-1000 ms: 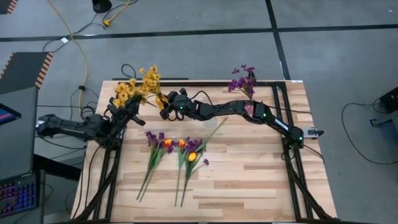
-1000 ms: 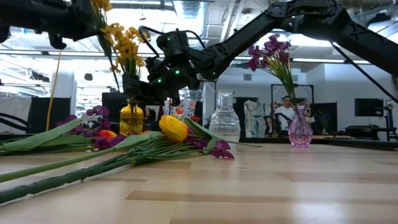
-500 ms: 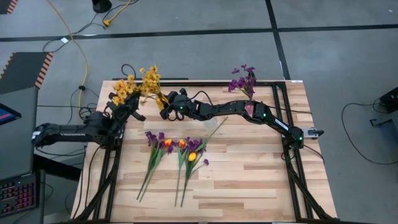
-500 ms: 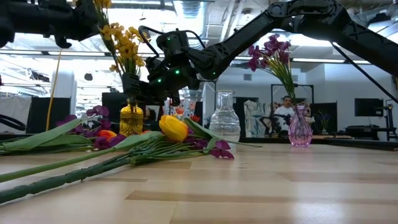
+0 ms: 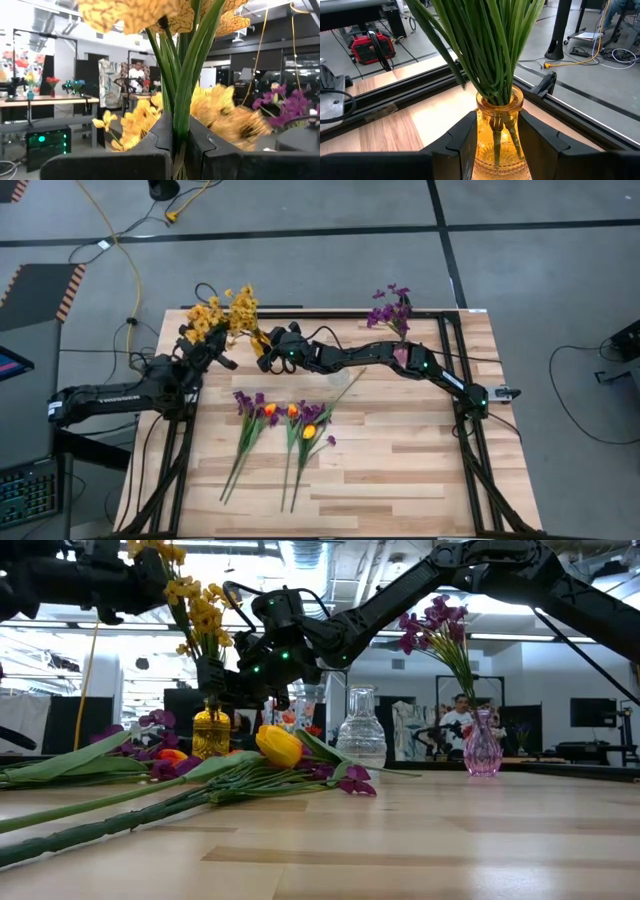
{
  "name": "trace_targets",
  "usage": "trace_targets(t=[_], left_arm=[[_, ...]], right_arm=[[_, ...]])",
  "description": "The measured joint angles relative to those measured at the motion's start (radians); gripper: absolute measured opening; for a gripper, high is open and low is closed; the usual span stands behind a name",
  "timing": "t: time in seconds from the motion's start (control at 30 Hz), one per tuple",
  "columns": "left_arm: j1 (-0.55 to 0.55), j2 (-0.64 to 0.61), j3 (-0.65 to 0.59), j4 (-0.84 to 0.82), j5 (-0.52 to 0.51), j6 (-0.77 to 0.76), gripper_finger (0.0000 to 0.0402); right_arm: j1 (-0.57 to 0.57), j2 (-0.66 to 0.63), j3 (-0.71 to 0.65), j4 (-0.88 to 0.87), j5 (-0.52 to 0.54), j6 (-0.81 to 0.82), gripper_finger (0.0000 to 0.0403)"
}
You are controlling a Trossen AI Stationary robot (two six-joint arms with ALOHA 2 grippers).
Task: Sort flowers into vase by color
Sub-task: Put the yellow flowers into the yellow vase
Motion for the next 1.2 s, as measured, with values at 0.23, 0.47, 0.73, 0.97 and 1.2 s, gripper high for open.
trace_targets(t=[0.23,0.47,0.73,0.97,1.2], left_arm=[[0.029,0.098,0.000,0.101,0.041,0.001,0.0000],[0.030,0.175,0.000,0.122,0.056,0.016,0.0000],[0.029,0.211,0.000,0.205,0.093,0.070,0.0000],[0.012,0.209,0.000,0.220,0.090,0.152,0.0000],[-0.009,0.209,0.000,0.217,0.088,0.190,0.0000]], right_arm=[[0.000,-0.001,0.000,0.000,0.000,0.000,0.0166],[0.000,-0.001,0.000,0.000,0.000,0.000,0.0166],[0.000,-0.001,0.000,0.000,0.000,0.000,0.0166],[0.000,-0.001,0.000,0.000,0.000,0.000,0.0166],[0.000,-0.001,0.000,0.000,0.000,0.000,0.0166]])
